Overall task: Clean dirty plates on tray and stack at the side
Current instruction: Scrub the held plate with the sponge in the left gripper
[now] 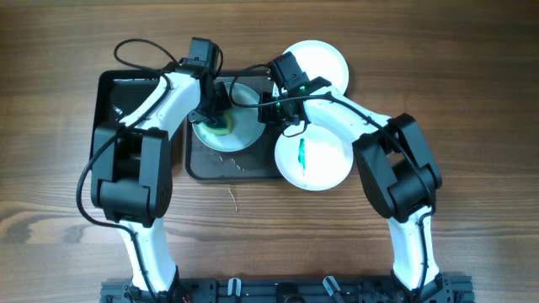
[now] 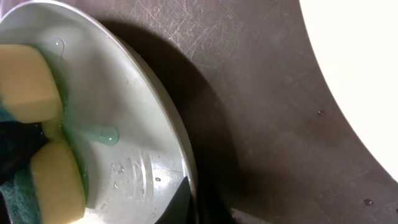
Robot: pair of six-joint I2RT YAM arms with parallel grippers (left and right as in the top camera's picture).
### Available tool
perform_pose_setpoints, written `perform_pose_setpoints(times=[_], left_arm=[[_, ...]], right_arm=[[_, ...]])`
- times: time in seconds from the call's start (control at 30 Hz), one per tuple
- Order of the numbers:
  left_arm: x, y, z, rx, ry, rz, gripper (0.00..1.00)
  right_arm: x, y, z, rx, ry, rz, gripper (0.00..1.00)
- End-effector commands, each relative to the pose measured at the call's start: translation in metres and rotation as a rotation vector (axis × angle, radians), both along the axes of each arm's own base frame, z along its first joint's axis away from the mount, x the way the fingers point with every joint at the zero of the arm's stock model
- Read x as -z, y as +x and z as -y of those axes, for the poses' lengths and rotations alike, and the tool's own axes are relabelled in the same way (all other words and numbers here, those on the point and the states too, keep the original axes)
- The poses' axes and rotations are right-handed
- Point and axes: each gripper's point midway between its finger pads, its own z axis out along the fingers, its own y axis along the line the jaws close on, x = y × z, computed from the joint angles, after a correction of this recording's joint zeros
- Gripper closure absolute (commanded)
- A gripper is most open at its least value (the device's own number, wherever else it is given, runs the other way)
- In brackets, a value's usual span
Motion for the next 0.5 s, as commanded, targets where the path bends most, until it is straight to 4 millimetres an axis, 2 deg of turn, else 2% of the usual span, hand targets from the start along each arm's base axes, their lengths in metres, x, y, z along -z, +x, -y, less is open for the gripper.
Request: perform_pose_setpoints(times=[0.0, 0.03, 0.07, 0.17, 0.27, 0.33, 0.43, 0.47], left_arm=[[0.030, -0.027, 0.042, 0.132, -0.201, -0.129, 0.96], [0.026, -0.031, 0.059, 0.196, -0.301, -0.133, 0.96], [0.023, -0.033, 0.069, 0.229, -0.362, -0.133, 0.96], [0.022, -0.028, 0.064, 0.228, -0.362, -0.115, 0.96], [0.028, -0.018, 0.038, 0.185, -0.256, -0.091, 0.96], [0.032, -0.013, 0.007, 0.103, -0.113, -0.087, 0.96], [0.024, -0.014, -0.039, -0.002, 0.131, -0.097, 0.96], [0.019, -0.015, -0.044, -0.003, 0.171, -0.099, 0.96]], right_arm=[[0.030, -0.014, 0.011, 0.015, -0.049, -0.080, 0.96], [0.030, -0.014, 0.011, 0.013, -0.050, -0.079, 0.96], [0.030, -0.014, 0.011, 0.012, -0.050, -0.079, 0.96], [0.030, -0.014, 0.011, 0.012, -0.050, -0.079, 0.96], [0.030, -0.015, 0.012, 0.012, -0.052, -0.083, 0.96], [0.030, -0.015, 0.012, 0.012, -0.052, -0.083, 0.96], [0.030, -0.014, 0.011, 0.012, -0.050, -0.079, 0.96], [0.030, -0.013, 0.011, 0.013, -0.049, -0.077, 0.96]])
